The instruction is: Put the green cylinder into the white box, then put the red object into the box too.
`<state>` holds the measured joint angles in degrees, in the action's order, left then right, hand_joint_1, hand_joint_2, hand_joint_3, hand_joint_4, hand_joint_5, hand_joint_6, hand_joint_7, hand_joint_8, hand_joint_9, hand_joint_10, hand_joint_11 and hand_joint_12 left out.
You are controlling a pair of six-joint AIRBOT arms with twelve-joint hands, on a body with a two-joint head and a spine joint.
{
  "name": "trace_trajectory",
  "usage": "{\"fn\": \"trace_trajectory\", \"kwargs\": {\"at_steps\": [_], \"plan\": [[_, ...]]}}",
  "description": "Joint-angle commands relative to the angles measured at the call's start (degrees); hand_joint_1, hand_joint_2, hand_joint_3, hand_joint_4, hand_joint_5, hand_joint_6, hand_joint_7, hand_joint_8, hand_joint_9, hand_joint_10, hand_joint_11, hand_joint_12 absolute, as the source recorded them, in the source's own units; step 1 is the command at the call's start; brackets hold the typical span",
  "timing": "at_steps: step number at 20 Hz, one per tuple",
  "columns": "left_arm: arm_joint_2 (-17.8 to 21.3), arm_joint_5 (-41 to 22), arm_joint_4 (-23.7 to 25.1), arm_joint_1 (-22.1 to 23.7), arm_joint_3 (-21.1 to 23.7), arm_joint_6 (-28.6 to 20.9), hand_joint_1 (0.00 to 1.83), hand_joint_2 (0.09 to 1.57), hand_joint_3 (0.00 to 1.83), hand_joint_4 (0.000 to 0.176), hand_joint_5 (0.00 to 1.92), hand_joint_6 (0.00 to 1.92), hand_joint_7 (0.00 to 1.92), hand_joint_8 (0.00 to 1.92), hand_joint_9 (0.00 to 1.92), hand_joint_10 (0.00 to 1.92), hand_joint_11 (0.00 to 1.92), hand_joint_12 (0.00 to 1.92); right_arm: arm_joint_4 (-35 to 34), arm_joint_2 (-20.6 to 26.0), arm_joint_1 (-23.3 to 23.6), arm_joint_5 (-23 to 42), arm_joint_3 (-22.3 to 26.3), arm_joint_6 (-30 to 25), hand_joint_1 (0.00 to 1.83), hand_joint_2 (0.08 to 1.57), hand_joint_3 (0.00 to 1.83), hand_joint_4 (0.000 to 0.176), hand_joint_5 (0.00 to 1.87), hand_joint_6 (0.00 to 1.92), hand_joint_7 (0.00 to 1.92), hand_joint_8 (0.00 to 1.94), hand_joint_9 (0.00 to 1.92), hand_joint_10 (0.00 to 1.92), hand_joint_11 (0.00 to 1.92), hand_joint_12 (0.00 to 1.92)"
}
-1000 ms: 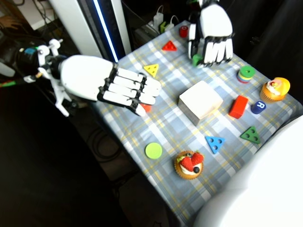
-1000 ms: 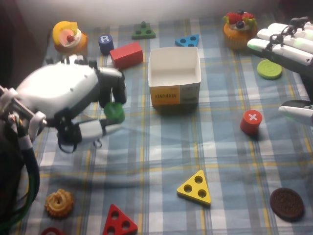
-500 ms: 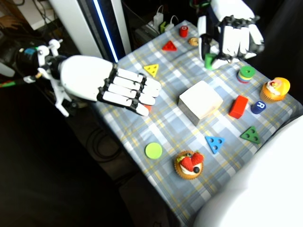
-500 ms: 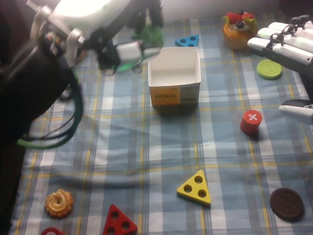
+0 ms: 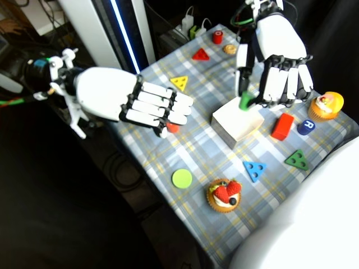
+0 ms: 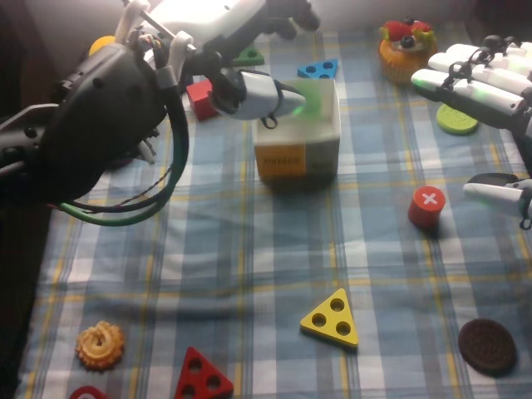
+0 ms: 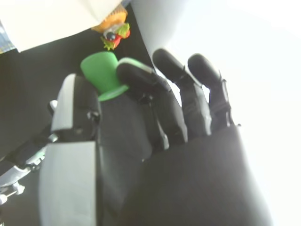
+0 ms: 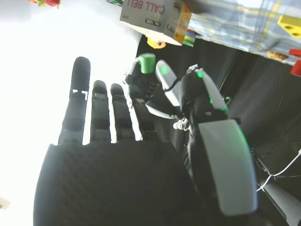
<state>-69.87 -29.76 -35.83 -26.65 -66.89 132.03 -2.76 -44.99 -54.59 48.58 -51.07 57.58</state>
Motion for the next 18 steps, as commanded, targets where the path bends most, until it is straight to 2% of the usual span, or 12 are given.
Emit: {"fn": "trace_trajectory", "kwargs": {"at_steps": [1, 2, 3, 5, 6, 7, 8, 10, 11, 12, 15, 18], "plan": [[-0.1, -5.3, 1.2, 0.4, -0.3, -0.1, 0.96, 1.02, 0.0, 0.103, 0.32, 0.19, 0.41, 0.2, 0.1, 0.61, 0.0, 0.97, -0.3, -0.1, 0.2, 7.0, -0.3, -0.3, 0.49, 1.34, 0.0, 0.0, 0.0, 0.0, 0.0, 0.0, 0.01, 0.02, 0.0, 1.26], [-0.2, -5.5, 1.1, 0.4, -0.3, -0.1, 0.96, 1.02, 0.0, 0.103, 0.32, 0.19, 0.41, 0.2, 0.1, 0.61, 0.0, 0.97, -0.3, -0.3, 0.2, 7.0, -0.4, -0.6, 0.49, 1.34, 0.0, 0.0, 0.0, 0.0, 0.0, 0.0, 0.01, 0.02, 0.0, 1.26], [0.0, -5.9, 1.0, 0.4, -0.1, -0.1, 0.9, 1.02, 0.0, 0.138, 0.26, 0.1, 0.29, 0.03, 0.05, 0.36, 0.0, 0.63, -0.3, -0.4, 0.2, 6.9, -0.5, -0.7, 0.49, 1.34, 0.0, 0.0, 0.0, 0.0, 0.0, 0.0, 0.02, 0.02, 0.0, 1.24], [1.2, -7.9, 1.4, -0.1, 1.4, -0.5, 0.83, 1.08, 0.01, 0.126, 0.24, 0.04, 0.22, 0.0, 0.05, 0.18, 0.0, 0.39, -0.2, -0.7, 0.2, 6.5, -0.7, -0.9, 0.53, 1.33, 0.0, 0.0, 0.0, 0.0, 0.0, 0.0, 0.04, 0.06, 0.0, 1.3], [2.4, -9.4, 2.9, -0.6, 2.6, -2.7, 0.83, 1.08, 0.01, 0.126, 0.24, 0.04, 0.22, 0.0, 0.05, 0.18, 0.0, 0.39, -0.1, -0.9, 0.2, 6.1, -1.0, -1.3, 0.53, 1.33, 0.0, 0.0, 0.0, 0.0, 0.0, 0.0, 0.04, 0.06, 0.0, 1.3], [3.3, -10.4, 4.2, -0.9, 3.3, -5.2, 0.76, 1.14, 0.01, 0.104, 0.23, 0.04, 0.22, 0.0, 0.06, 0.18, 0.0, 0.46, 0.1, -1.1, 0.2, 5.8, -1.2, -1.6, 0.55, 1.32, 0.0, 0.0, 0.0, 0.0, 0.01, 0.0, 0.03, 0.14, 0.0, 1.41], [5.1, -12.3, 6.5, -1.7, 4.7, -9.4, 0.7, 1.21, 0.01, 0.08, 0.25, 0.04, 0.28, 0.01, 0.08, 0.25, 0.0, 0.64, 0.2, -1.4, 0.2, 5.2, -1.6, -2.1, 0.58, 1.31, 0.0, 0.0, 0.08, 0.04, 0.09, 0.03, 0.0, 0.41, 0.0, 1.49], [7.7, -16.0, 9.0, -3.1, 6.9, -14.0, 0.64, 1.24, 0.01, 0.069, 0.28, 0.05, 0.3, 0.02, 0.09, 0.26, 0.0, 0.65, 0.3, -1.7, 0.2, 4.2, -1.9, -2.2, 0.61, 1.31, 0.0, 0.0, 0.13, 0.07, 0.15, 0.05, 0.0, 0.53, 0.0, 1.5], [9.0, -18.3, 9.9, -4.2, 8.2, -16.1, 0.65, 1.26, 0.01, 0.06, 0.32, 0.06, 0.34, 0.02, 0.1, 0.28, 0.0, 0.77, 0.4, -2.0, 0.3, 3.6, -2.1, -2.3, 0.67, 1.3, 0.0, 0.0, 0.15, 0.09, 0.17, 0.06, 0.0, 0.59, 0.0, 1.5], [10.4, -20.8, 10.5, -5.3, 9.5, -17.8, 0.8, 1.34, 0.01, 0.0, 0.44, 0.09, 0.52, 0.06, 0.13, 0.57, 0.0, 1.19, 0.5, -2.3, 0.3, 3.0, -2.4, -2.5, 0.76, 1.27, 0.0, 0.0, 0.22, 0.13, 0.27, 0.08, 0.0, 0.8, 0.0, 1.47], [13.5, -27.0, 12.2, -7.8, 12.8, -20.1, 0.81, 1.36, 0.01, 0.0, 0.46, 0.09, 0.56, 0.06, 0.18, 0.61, 0.0, 1.31, 0.6, -3.2, 0.5, 1.1, -3.0, -2.6, 0.82, 1.26, 0.0, 0.0, 0.27, 0.14, 0.32, 0.08, 0.0, 0.82, 0.0, 1.38], [15.3, -30.5, 12.8, -9.9, 15.0, -20.1, 0.79, 1.35, 0.0, 0.004, 0.48, 0.1, 0.54, 0.04, 0.13, 0.63, 0.0, 1.28, 0.7, -4.5, 1.1, -1.1, -4.1, -2.6, 0.87, 1.25, 0.0, 0.0, 0.3, 0.15, 0.35, 0.08, 0.02, 0.84, 0.0, 1.42]]}}
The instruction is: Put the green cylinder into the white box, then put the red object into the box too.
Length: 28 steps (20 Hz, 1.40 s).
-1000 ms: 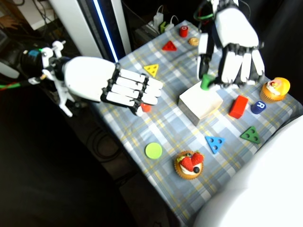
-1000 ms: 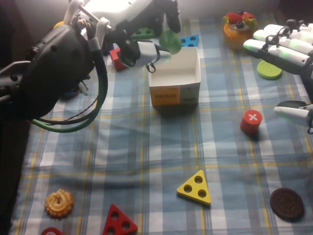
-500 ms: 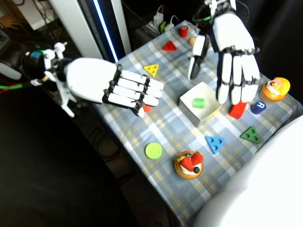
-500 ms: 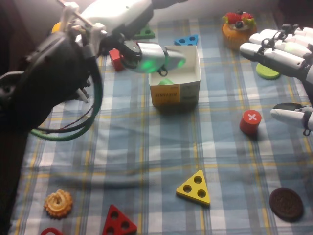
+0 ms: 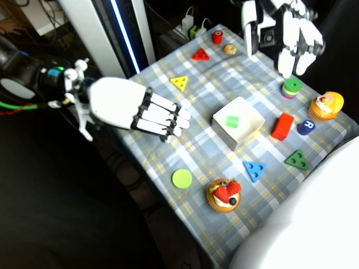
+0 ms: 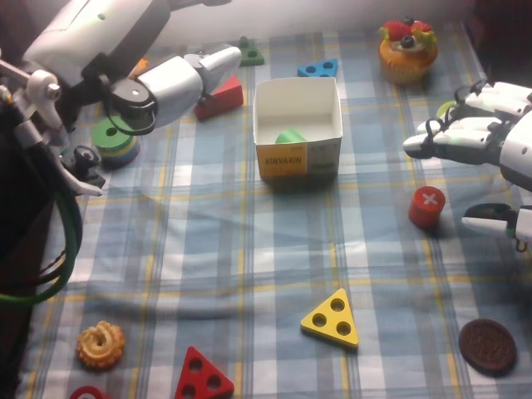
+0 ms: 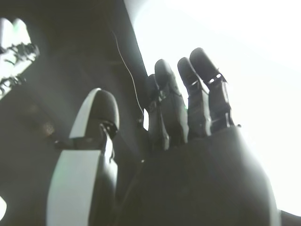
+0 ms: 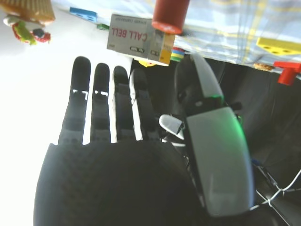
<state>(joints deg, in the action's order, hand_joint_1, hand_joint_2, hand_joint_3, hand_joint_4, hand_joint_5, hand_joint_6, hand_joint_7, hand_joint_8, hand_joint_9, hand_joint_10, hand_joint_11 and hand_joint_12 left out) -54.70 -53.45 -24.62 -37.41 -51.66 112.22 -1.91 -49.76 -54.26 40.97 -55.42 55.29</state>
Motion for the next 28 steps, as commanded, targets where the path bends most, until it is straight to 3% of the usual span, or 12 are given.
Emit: {"fn": "trace_trajectory", "kwargs": {"at_steps": [1, 4, 10, 13, 14, 15, 16, 17, 21, 26, 27, 28], "plan": [[0.3, -7.3, 1.6, 0.3, 0.1, -0.3, 0.82, 1.34, 0.0, 0.0, 0.51, 0.11, 0.59, 0.05, 0.18, 0.66, 0.0, 1.3, -0.2, -0.3, 0.9, 5.9, -0.2, -0.3, 0.86, 1.25, 0.0, 0.0, 0.3, 0.15, 0.38, 0.06, 0.04, 0.79, 0.0, 1.35], [0.4, -7.7, 0.8, -0.5, 0.3, -0.3, 0.88, 1.32, 0.0, 0.0, 0.51, 0.11, 0.64, 0.04, 0.24, 0.66, 0.0, 1.38, -0.1, -1.6, 1.4, 4.7, -1.0, -0.3, 0.88, 1.25, 0.0, 0.0, 0.32, 0.15, 0.39, 0.04, 0.02, 0.82, 0.0, 1.41], [1.1, -9.9, -1.1, -2.5, 1.1, -0.3, 0.83, 1.33, 0.0, 0.0, 0.54, 0.08, 0.66, 0.01, 0.18, 0.97, 0.0, 1.64, 0.6, -4.5, 2.9, 2.5, -2.8, -0.3, 0.86, 1.26, 0.0, 0.0, 0.32, 0.19, 0.47, 0.05, 0.08, 0.98, 0.0, 1.56], [1.1, -10.1, -1.0, -2.5, 1.2, -0.3, 0.83, 1.33, 0.0, 0.0, 0.55, 0.07, 0.67, 0.02, 0.19, 0.98, 0.0, 1.64, 0.6, -5.2, 3.1, 2.0, -3.2, -0.3, 0.9, 1.26, 0.0, 0.0, 0.36, 0.34, 0.54, 0.08, 0.1, 0.95, 0.0, 1.54], [1.1, -10.1, -1.0, -2.5, 1.2, -0.3, 0.79, 1.34, 0.0, 0.0, 0.55, 0.06, 0.67, 0.01, 0.17, 0.99, 0.0, 1.61, 0.6, -5.3, 3.1, 1.9, -3.3, -0.3, 0.97, 1.25, 0.0, 0.0, 0.48, 0.48, 0.67, 0.15, 0.21, 0.95, 0.0, 1.55], [1.1, -10.1, -1.0, -2.6, 1.2, -0.3, 0.76, 1.35, 0.0, 0.013, 0.54, 0.05, 0.66, 0.01, 0.15, 0.97, 0.0, 1.57, 0.6, -5.3, 3.2, 1.7, -3.3, -0.3, 1.11, 1.24, 0.0, 0.0, 0.64, 1.22, 0.78, 1.08, 0.36, 1.17, 0.03, 1.75], [1.2, -10.2, -1.0, -2.6, 1.3, -0.3, 0.76, 1.35, 0.0, 0.011, 0.54, 0.05, 0.66, 0.01, 0.14, 0.96, 0.0, 1.56, 0.7, -5.4, 3.2, 1.7, -3.3, -0.3, 1.13, 1.26, 0.0, 0.01, 0.67, 1.4, 0.76, 1.32, 0.39, 1.29, 0.04, 1.86], [1.3, -10.2, -1.0, -2.7, 1.3, -0.3, 0.79, 1.34, 0.0, 0.002, 0.54, 0.05, 0.66, 0.01, 0.15, 0.93, 0.0, 1.54, 0.8, -5.4, 3.2, 1.7, -3.3, -0.3, 1.15, 1.25, 0.0, 0.0, 0.7, 1.35, 0.77, 1.43, 0.43, 1.46, 0.02, 1.91], [1.7, -10.8, -1.1, -3.3, 1.6, -0.3, 0.78, 1.34, 0.0, 0.004, 0.55, 0.04, 0.66, 0.0, 0.16, 0.97, 0.0, 1.58, 2.0, -5.1, 4.6, 2.2, -3.1, -0.3, 1.18, 1.24, 0.0, 0.0, 0.71, 1.28, 0.81, 1.46, 0.44, 1.71, 0.1, 1.92], [2.3, -12.3, -1.5, -4.7, 2.5, -0.3, 0.75, 1.35, 0.0, 0.012, 0.55, 0.03, 0.68, 0.01, 0.15, 0.97, 0.0, 1.59, 5.2, -3.1, 8.9, 7.0, -1.8, -1.4, 1.15, 1.26, 0.01, 0.0, 0.66, 1.36, 0.78, 1.49, 0.47, 1.74, 0.19, 1.92], [2.3, -12.8, -1.8, -5.2, 2.6, -0.3, 0.77, 1.35, 0.0, 0.0, 0.55, 0.03, 0.67, 0.01, 0.16, 0.92, 0.0, 1.56, 5.9, -3.0, 10.2, 7.1, -1.9, -1.4, 1.14, 1.28, 0.01, 0.0, 0.64, 1.39, 0.74, 1.56, 0.44, 1.77, 0.15, 1.92], [2.4, -13.2, -2.1, -5.8, 2.9, -0.3, 0.75, 1.36, 0.0, 0.011, 0.55, 0.02, 0.66, 0.0, 0.16, 0.86, 0.0, 1.51, 6.5, -3.1, 11.9, 7.1, -2.4, -1.4, 1.15, 1.28, 0.0, 0.0, 0.65, 1.34, 0.74, 1.59, 0.42, 1.81, 0.15, 1.92]]}}
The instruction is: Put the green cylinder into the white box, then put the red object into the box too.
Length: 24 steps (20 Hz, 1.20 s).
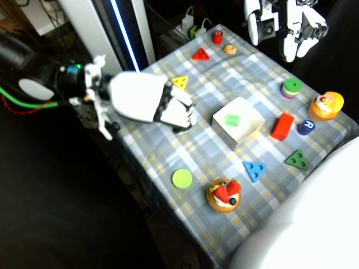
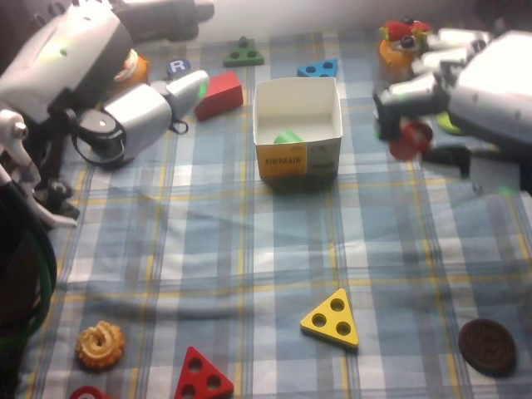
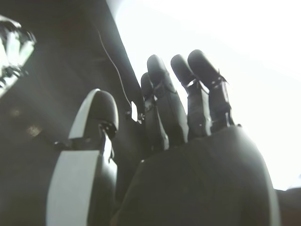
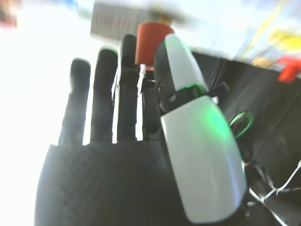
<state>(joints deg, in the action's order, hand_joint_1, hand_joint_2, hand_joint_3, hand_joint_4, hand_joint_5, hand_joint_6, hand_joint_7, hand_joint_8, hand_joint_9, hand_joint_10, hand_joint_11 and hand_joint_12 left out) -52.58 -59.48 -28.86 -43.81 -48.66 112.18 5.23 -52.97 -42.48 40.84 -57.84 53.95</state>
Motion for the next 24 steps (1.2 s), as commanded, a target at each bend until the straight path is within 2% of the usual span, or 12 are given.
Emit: {"fn": "trace_trajectory", "kwargs": {"at_steps": [1, 5, 6, 8, 11, 14, 15, 16, 17, 19, 21, 24], "plan": [[0.4, -7.5, 1.8, 0.0, 0.1, -0.3, 0.74, 1.36, 0.0, 0.009, 0.56, 0.02, 0.65, 0.0, 0.18, 0.78, 0.0, 1.46, -0.4, -0.3, 1.4, 7.1, -0.5, -0.1, 1.18, 1.27, 0.0, 0.0, 0.7, 1.24, 0.75, 1.61, 0.44, 1.85, 0.19, 1.92], [0.9, -8.1, -0.1, -3.0, 1.0, -0.3, 0.67, 1.38, 0.0, 0.046, 0.54, 0.01, 0.62, 0.0, 0.18, 0.82, 0.0, 1.53, 0.6, -5.7, 7.8, 3.4, -5.2, -0.1, 1.16, 1.26, 0.0, 0.0, 0.63, 1.41, 0.82, 1.42, 0.51, 1.64, 0.1, 1.92], [0.9, -8.1, -0.4, -3.5, 1.0, -0.3, 0.71, 1.37, 0.0, 0.029, 0.55, 0.01, 0.63, 0.0, 0.19, 0.82, 0.0, 1.54, 1.0, -7.2, 9.1, 1.8, -6.5, -0.1, 1.15, 1.26, 0.0, 0.0, 0.66, 1.38, 0.78, 1.47, 0.47, 1.61, 0.14, 1.92], [0.9, -7.9, -0.8, -3.7, 1.0, -0.3, 0.76, 1.36, 0.0, 0.034, 0.56, 0.02, 0.65, 0.01, 0.19, 0.77, 0.0, 1.42, 1.4, -10.0, 10.8, -0.9, -8.8, -0.1, 1.13, 1.28, 0.0, 0.0, 0.7, 1.36, 0.67, 1.59, 0.42, 1.58, 0.11, 1.92], [0.7, -7.8, -1.0, -3.8, 0.9, -0.3, 0.79, 1.35, 0.0, 0.011, 0.57, 0.01, 0.63, 0.0, 0.23, 0.68, 0.0, 1.42, 1.6, -14.9, 13.0, -5.4, -13.1, -0.1, 1.14, 1.26, 0.0, 0.016, 0.72, 1.37, 0.71, 1.46, 0.41, 1.46, 0.04, 1.92], [0.4, -7.3, -1.1, -3.8, 0.7, -0.3, 0.84, 1.33, 0.0, 0.001, 0.59, 0.02, 0.63, 0.0, 0.25, 0.65, 0.0, 1.42, 1.6, -18.0, 14.3, -8.7, -16.0, -0.1, 1.2, 1.25, 0.0, 0.0, 0.61, 1.34, 0.84, 1.42, 0.4, 1.45, 0.06, 1.92], [0.3, -7.3, -1.1, -3.8, 0.7, -0.3, 0.84, 1.33, 0.0, 0.0, 0.59, 0.01, 0.63, 0.0, 0.26, 0.61, 0.0, 1.39, 1.6, -18.4, 14.5, -8.9, -16.3, -0.1, 1.16, 1.15, 0.0, 0.0, 0.41, 0.76, 0.59, 1.04, 0.26, 1.17, 0.01, 1.66], [0.2, -7.3, -1.1, -3.8, 0.6, -0.3, 0.84, 1.33, 0.0, 0.0, 0.59, 0.01, 0.63, 0.0, 0.26, 0.61, 0.0, 1.39, 1.4, -18.7, 14.6, -9.1, -16.5, -0.1, 1.16, 1.15, 0.0, 0.0, 0.41, 0.76, 0.59, 1.04, 0.26, 1.17, 0.01, 1.66], [0.2, -7.2, -1.1, -3.8, 0.6, -0.3, 0.84, 1.32, 0.0, 0.016, 0.59, 0.01, 0.62, 0.0, 0.27, 0.59, 0.0, 1.38, 1.1, -18.8, 14.7, -9.2, -16.7, -0.1, 1.1, 1.09, 0.0, 0.001, 0.33, 0.24, 0.32, 0.44, 0.13, 0.75, 0.0, 1.27], [0.3, -7.3, -1.1, -3.8, 0.6, -0.3, 0.88, 1.31, 0.0, 0.015, 0.58, 0.0, 0.62, 0.01, 0.26, 0.57, 0.0, 1.34, 0.7, -18.7, 15.0, -9.2, -16.7, -0.1, 1.05, 1.09, 0.0, 0.021, 0.22, 0.05, 0.22, 0.06, 0.07, 0.56, 0.0, 1.16], [0.3, -7.5, -1.1, -3.8, 0.7, -0.3, 0.9, 1.29, 0.0, 0.019, 0.58, 0.0, 0.64, 0.01, 0.27, 0.67, 0.0, 1.43, -0.7, -17.7, 15.3, -7.4, -15.4, -0.1, 1.01, 1.11, 0.0, 0.064, 0.14, 0.0, 0.22, 0.02, 0.01, 0.45, 0.0, 0.64], [0.6, -8.1, -1.1, -3.9, 1.1, -0.3, 0.91, 1.3, 0.0, 0.011, 0.56, 0.0, 0.62, 0.0, 0.25, 0.68, 0.0, 1.35, -3.1, -13.5, 15.0, -1.6, -11.4, -0.5, 0.89, 1.13, 0.0, 0.074, 0.09, 0.01, 0.13, 0.0, 0.0, 0.58, 0.0, 1.24]]}}
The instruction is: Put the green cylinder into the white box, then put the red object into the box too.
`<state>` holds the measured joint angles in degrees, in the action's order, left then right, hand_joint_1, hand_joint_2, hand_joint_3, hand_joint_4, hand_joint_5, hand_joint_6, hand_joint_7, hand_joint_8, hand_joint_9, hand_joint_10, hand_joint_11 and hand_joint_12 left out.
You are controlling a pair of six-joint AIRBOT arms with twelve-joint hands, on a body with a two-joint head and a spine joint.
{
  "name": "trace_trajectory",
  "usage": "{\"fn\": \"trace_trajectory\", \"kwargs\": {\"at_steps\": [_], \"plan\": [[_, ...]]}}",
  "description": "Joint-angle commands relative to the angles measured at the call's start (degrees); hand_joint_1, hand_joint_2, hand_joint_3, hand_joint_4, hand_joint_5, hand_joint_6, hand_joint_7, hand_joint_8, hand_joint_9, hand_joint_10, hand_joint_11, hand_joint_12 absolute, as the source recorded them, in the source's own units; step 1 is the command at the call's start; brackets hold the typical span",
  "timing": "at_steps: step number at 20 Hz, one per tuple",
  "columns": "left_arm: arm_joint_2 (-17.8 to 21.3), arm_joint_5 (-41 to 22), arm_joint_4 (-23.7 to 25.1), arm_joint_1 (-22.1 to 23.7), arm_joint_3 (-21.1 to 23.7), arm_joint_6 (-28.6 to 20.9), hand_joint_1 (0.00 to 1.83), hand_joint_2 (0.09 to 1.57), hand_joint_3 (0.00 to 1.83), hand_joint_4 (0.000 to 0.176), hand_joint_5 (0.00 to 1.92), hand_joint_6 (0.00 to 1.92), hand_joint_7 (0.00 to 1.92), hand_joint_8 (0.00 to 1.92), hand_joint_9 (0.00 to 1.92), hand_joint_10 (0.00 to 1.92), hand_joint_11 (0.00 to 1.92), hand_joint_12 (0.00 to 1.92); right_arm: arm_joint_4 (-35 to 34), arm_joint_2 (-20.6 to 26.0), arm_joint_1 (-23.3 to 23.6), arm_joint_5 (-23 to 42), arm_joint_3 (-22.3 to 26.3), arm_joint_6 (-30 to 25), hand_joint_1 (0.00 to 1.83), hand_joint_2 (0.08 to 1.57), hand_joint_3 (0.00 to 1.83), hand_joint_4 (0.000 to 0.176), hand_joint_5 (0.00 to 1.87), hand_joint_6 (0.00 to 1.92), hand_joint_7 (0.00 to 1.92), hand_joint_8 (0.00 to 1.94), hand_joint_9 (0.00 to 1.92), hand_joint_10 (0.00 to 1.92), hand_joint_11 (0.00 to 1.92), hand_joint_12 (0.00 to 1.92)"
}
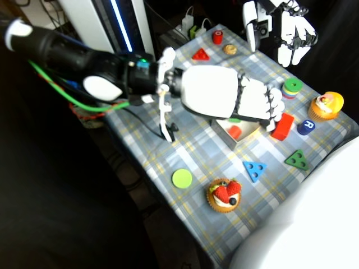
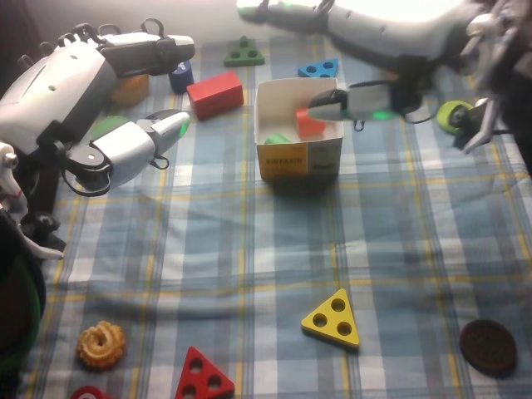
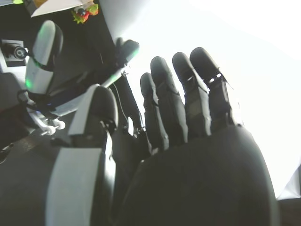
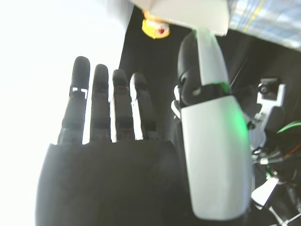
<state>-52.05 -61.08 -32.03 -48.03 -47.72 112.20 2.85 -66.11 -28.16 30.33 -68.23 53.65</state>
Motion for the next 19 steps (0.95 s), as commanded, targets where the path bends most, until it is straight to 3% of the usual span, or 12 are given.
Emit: {"fn": "trace_trajectory", "kwargs": {"at_steps": [1, 2, 4, 5, 6, 9, 10, 12, 15, 16, 17, 19], "plan": [[0.1, -6.9, 2.1, 0.2, 0.3, -0.3, 0.92, 1.29, 0.0, 0.004, 0.55, 0.0, 0.62, 0.0, 0.26, 0.68, 0.0, 1.38, -0.7, 2.1, 0.2, 10.9, 1.0, -0.3, 0.85, 1.15, 0.01, 0.05, 0.09, 0.01, 0.12, 0.0, 0.0, 0.71, 0.0, 1.45], [0.3, -7.3, 2.1, 0.0, 0.5, -0.3, 0.89, 1.3, 0.0, 0.025, 0.53, 0.0, 0.59, 0.0, 0.24, 0.67, 0.0, 1.34, -0.7, 4.8, -0.9, 13.5, 3.1, -0.3, 0.8, 1.18, 0.01, 0.042, 0.07, 0.0, 0.07, 0.0, 0.0, 0.64, 0.0, 1.56], [0.6, -8.2, 2.1, -0.3, 0.9, -0.3, 0.84, 1.31, 0.0, 0.034, 0.5, 0.0, 0.58, 0.0, 0.23, 0.63, 0.0, 1.3, -1.5, 8.2, -3.2, 18.0, 5.8, -0.4, 0.65, 1.23, 0.01, 0.046, 0.02, 0.0, 0.04, 0.0, 0.0, 0.45, 0.0, 1.26], [0.8, -8.6, 2.1, -0.4, 1.1, -0.3, 0.82, 1.32, 0.0, 0.02, 0.49, 0.0, 0.57, 0.0, 0.23, 0.63, 0.0, 1.33, -2.4, 9.8, -4.8, 20.6, 7.0, -0.4, 0.58, 1.27, 0.01, 0.042, 0.0, 0.0, 0.01, 0.0, 0.0, 0.26, 0.0, 0.91], [1.0, -9.3, 2.1, -0.6, 1.4, -0.3, 0.82, 1.32, 0.0, 0.001, 0.48, 0.0, 0.55, 0.0, 0.22, 0.63, 0.0, 1.32, -4.0, 12.4, -8.0, 25.0, 9.1, -0.4, 0.55, 1.28, 0.01, 0.065, 0.0, 0.0, 0.0, 0.0, 0.01, 0.12, 0.0, 0.65], [1.6, -11.1, 2.1, -1.2, 2.0, -0.9, 0.76, 1.33, 0.0, 0.018, 0.42, 0.0, 0.47, 0.0, 0.19, 0.57, 0.0, 1.26, -7.8, 17.2, -15.4, 34.2, 13.0, -0.4, 0.49, 1.3, 0.0, 0.07, 0.0, 0.0, 0.0, 0.0, 0.0, 0.11, 0.0, 0.32], [1.8, -11.7, 2.2, -1.6, 2.1, -2.1, 0.8, 1.32, 0.0, 0.009, 0.4, 0.0, 0.45, 0.0, 0.19, 0.56, 0.0, 1.27, -9.3, 18.7, -18.2, 37.6, 14.2, -0.4, 0.48, 1.28, 0.0, 0.057, 0.0, 0.0, 0.0, 0.0, 0.02, 0.13, 0.0, 0.44], [2.7, -13.2, 3.1, -2.7, 2.1, -7.2, 0.8, 1.3, 0.0, 0.053, 0.35, 0.0, 0.37, 0.0, 0.14, 0.5, 0.0, 1.11, -12.4, 21.1, -23.4, 44.3, 16.5, -0.4, 0.6, 1.26, 0.0, 0.074, 0.0, 0.0, 0.0, 0.0, 0.0, 0.0, 0.0, 0.03], [4.2, -17.0, 4.7, -4.7, 2.0, -15.2, 0.74, 1.31, 0.0, 0.035, 0.21, 0.0, 0.25, 0.0, 0.09, 0.43, 0.0, 0.94, -16.2, 23.9, -30.2, 53.7, 19.1, -0.4, 0.58, 1.26, 0.0, 0.029, 0.0, 0.0, 0.0, 0.0, 0.0, 0.0, 0.0, 0.0], [4.6, -18.3, 5.2, -5.3, 2.0, -17.4, 0.58, 1.33, 0.0, 0.097, 0.09, 0.0, 0.11, 0.0, 0.04, 0.25, 0.0, 0.58, -17.1, 24.6, -31.6, 56.2, 19.7, -0.4, 0.56, 1.26, 0.0, 0.008, 0.0, 0.0, 0.0, 0.0, 0.0, 0.0, 0.0, 0.0], [5.2, -20.3, 6.0, -6.4, 2.0, -20.7, 0.43, 1.31, 0.0, 0.137, 0.02, 0.0, 0.02, 0.0, 0.01, 0.05, 0.0, 0.31, -17.8, 25.2, -32.9, 58.6, 20.2, -0.7, 0.57, 1.24, 0.0, 0.018, 0.0, 0.0, 0.0, 0.0, 0.0, 0.0, 0.02, 0.01], [6.1, -23.4, 7.5, -7.9, 1.8, -26.4, 0.35, 1.3, 0.0, 0.171, 0.0, 0.0, 0.0, 0.0, 0.01, 0.0, 0.0, 0.09, -17.9, 25.8, -33.9, 61.1, 20.6, -1.6, 0.55, 1.24, 0.0, 0.036, 0.0, 0.0, 0.0, 0.0, 0.0, 0.0, 0.0, 0.0]]}}
